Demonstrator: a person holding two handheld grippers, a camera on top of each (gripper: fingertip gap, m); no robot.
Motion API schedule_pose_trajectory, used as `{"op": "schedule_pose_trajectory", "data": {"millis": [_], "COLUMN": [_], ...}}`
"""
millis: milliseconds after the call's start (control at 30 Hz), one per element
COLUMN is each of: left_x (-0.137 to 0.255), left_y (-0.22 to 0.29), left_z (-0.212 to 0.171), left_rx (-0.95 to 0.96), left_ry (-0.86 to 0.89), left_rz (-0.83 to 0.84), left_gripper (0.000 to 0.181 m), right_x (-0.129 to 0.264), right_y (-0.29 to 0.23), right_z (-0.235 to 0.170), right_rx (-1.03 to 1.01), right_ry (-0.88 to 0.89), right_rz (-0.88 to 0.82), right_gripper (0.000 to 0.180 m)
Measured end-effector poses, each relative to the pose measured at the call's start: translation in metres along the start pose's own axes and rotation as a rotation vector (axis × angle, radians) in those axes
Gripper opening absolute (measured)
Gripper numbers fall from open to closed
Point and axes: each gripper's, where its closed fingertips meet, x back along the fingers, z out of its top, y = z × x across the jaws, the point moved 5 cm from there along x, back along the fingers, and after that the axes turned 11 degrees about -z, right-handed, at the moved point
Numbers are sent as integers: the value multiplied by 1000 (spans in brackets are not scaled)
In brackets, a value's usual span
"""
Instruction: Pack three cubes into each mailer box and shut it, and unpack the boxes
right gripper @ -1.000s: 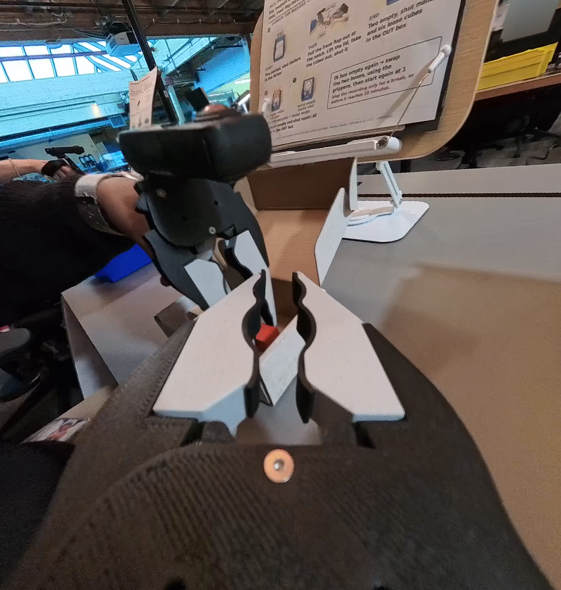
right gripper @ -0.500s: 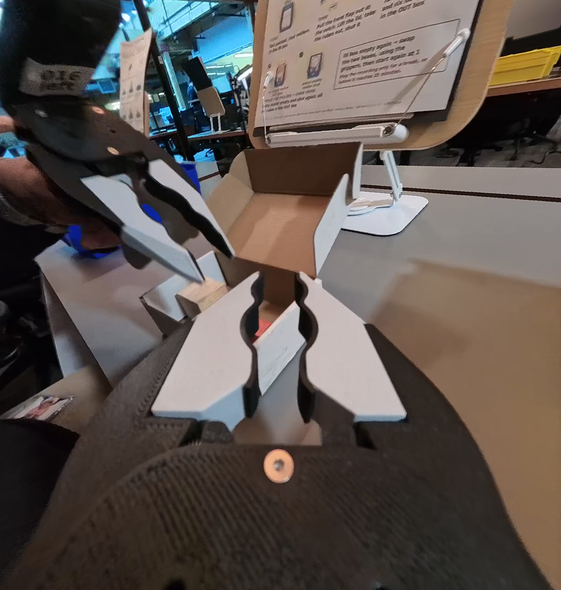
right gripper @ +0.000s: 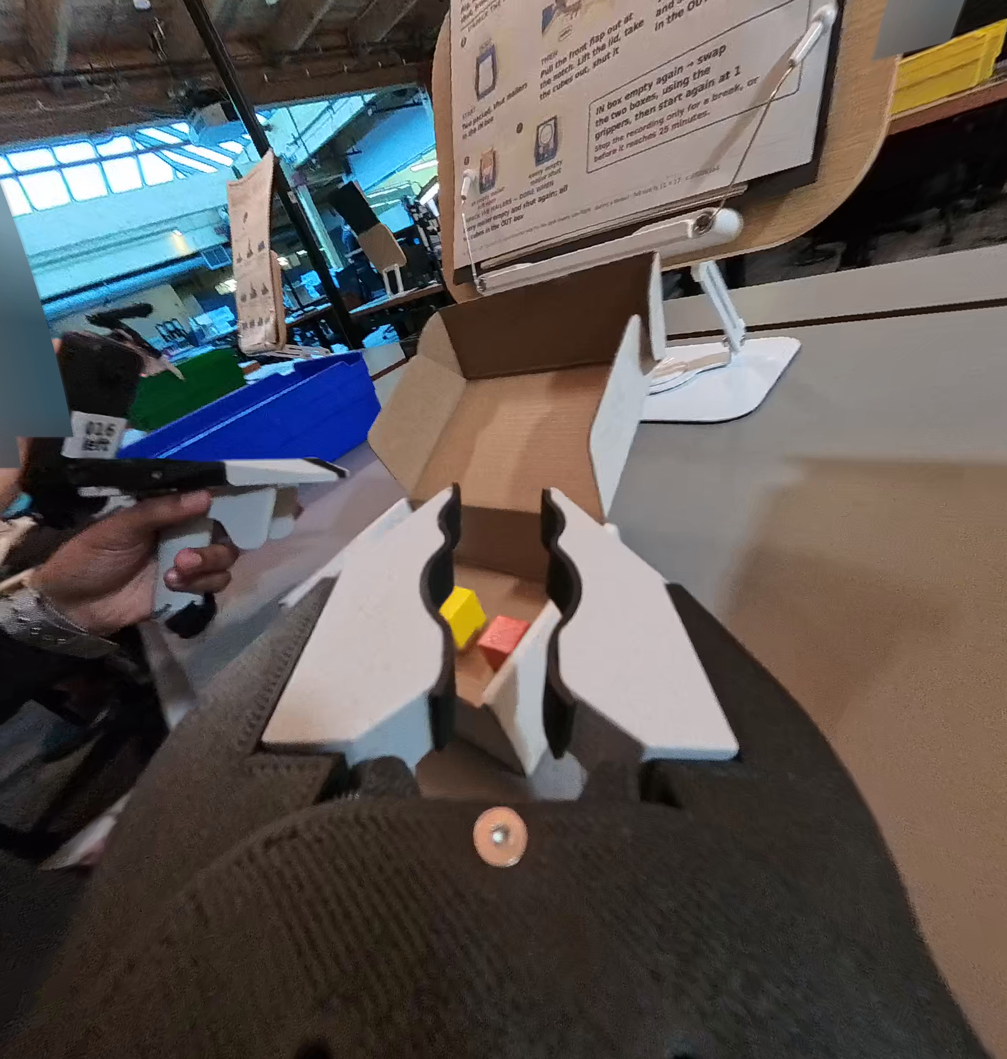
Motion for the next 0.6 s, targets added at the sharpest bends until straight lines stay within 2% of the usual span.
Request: {"op": "schedule_pose_trajectory", "data": {"millis": [133,267,333,433,467,600], "left_x": [-6,-23,-33,-45,-47,-41], "left_y": [-16,-23,-21,-9,-4,11], "left_z": [9,9,9,12,13,10], "left_rx": [51,121,136,102,83,-33], "left_ry": [61,62,45,22,21,10], "left_rz": [20,-9,-51,-105,-123,-126], "left_gripper": [14,14,15,16,15,4], "right_x": [-13,-39,-52,-65,-66,-52], "right_y": [24,43,48,44,40,29], "right_z": [6,7,6,-4,-6,-2], "right_rx": [94,87,31,-39,-39,123], "right_ry": [36,-1,-40,-151,-168,-127], "right_rz": [-92,-136,-145,-81,-60,-54], "right_gripper": [23,18,4,6,0,0]}}
